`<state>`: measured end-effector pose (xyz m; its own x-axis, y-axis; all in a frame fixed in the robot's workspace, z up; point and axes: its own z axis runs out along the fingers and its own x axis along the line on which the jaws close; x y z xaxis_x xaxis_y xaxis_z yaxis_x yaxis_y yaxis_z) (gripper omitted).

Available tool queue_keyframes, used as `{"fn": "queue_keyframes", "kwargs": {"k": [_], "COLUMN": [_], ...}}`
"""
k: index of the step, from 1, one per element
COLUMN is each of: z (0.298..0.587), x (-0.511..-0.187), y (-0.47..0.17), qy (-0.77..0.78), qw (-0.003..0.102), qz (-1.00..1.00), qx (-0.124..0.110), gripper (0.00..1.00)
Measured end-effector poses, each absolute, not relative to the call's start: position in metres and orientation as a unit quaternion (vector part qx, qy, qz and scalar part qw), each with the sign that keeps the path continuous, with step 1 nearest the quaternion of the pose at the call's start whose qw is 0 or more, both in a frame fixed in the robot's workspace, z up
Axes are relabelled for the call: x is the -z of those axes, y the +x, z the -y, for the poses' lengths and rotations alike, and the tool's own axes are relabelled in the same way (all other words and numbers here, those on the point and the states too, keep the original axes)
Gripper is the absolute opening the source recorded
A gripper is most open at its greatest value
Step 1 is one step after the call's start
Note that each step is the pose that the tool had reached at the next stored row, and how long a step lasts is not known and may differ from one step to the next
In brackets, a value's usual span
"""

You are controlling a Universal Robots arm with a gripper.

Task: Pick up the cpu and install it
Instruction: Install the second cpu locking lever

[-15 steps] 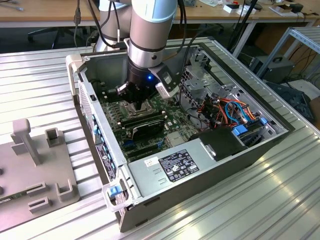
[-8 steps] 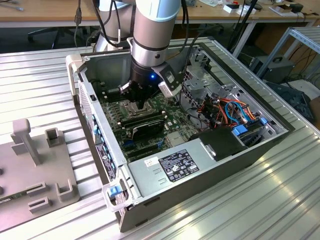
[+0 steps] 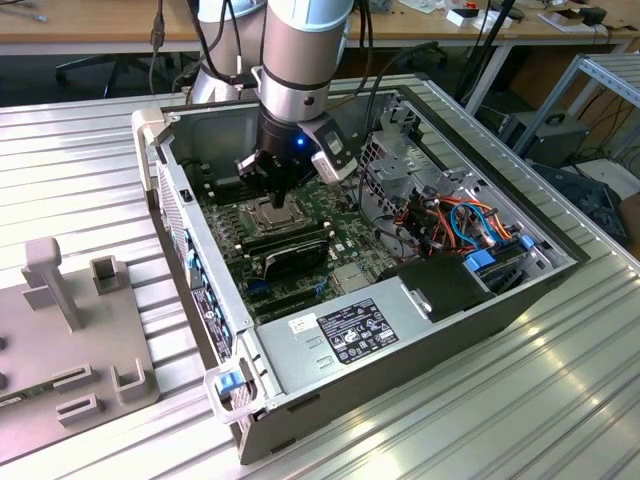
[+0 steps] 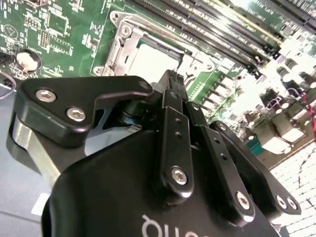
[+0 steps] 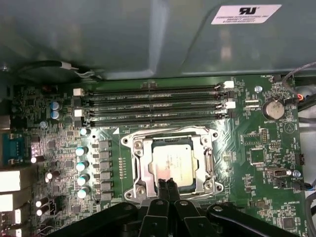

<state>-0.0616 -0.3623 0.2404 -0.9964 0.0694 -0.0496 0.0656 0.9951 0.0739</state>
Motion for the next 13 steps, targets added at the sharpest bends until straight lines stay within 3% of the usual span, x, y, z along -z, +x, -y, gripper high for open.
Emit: {"fn": "queue_keyframes", "kwargs": {"k": [13], "z": [0.3564], "x": [-0.2403], "y": [-0.0554], "qy": [0.037], "qw": [0.026], "qz": [-0.998], "qx": [-0.036], "gripper": [0.11]}}
